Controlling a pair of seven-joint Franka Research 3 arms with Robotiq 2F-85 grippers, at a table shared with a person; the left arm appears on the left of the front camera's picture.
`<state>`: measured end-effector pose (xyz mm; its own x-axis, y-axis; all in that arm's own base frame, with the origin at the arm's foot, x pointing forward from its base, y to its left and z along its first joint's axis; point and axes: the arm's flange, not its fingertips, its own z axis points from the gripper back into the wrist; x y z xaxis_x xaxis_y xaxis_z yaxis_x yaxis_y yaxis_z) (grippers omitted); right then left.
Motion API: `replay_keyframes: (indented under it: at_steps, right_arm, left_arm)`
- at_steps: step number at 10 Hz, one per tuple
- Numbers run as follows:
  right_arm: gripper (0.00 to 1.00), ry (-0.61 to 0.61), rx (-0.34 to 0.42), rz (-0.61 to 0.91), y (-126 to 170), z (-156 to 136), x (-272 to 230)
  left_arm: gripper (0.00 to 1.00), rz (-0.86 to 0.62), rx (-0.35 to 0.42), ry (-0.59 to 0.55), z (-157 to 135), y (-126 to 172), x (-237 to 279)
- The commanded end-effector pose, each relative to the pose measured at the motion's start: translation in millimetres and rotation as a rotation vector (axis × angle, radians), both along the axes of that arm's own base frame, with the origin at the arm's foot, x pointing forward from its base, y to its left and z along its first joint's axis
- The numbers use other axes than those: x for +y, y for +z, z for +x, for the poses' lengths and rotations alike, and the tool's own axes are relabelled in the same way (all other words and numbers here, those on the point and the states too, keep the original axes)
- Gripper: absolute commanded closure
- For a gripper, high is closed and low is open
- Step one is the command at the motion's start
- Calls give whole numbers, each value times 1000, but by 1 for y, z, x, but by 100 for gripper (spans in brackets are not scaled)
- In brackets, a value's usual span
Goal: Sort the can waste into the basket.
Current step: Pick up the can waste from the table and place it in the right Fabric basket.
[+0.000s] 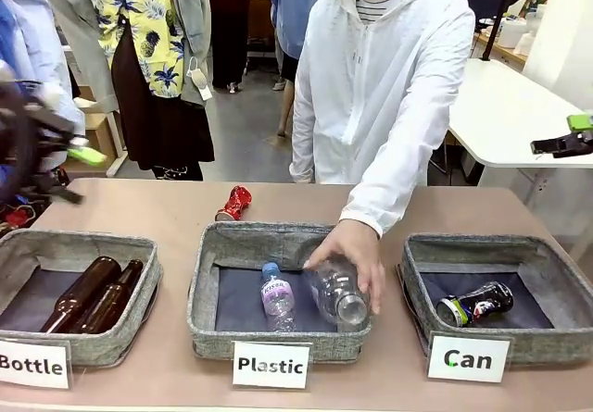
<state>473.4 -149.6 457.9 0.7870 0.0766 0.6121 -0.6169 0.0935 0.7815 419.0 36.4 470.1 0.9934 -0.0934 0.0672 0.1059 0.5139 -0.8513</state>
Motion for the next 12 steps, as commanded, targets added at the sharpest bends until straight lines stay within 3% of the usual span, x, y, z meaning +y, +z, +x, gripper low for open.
replay_keyframes:
  at_steps: [1, 3, 4, 6, 9, 12]
  right_arm:
    - [0, 2, -15, -8, 3, -1, 0]
    - [0, 2, -15, -8, 3, -1, 0]
    - [0, 2, -15, -8, 3, -1, 0]
    - [0, 2, -15, -8, 3, -1, 0]
    - [0, 2, -15, -8, 3, -1, 0]
    - [0, 2, -15, -8, 3, -1, 0]
  left_arm:
    - [0, -137, -67, 41, -68, -11, 58]
    - [0, -183, -51, 71, -87, -32, 61]
    - [0, -161, -11, 81, -77, -30, 49]
    - [0, -25, 64, 133, -34, 0, -1]
    - [0, 235, 109, 90, 49, 36, -119]
    - [0, 462, 176, 113, 113, 38, -225]
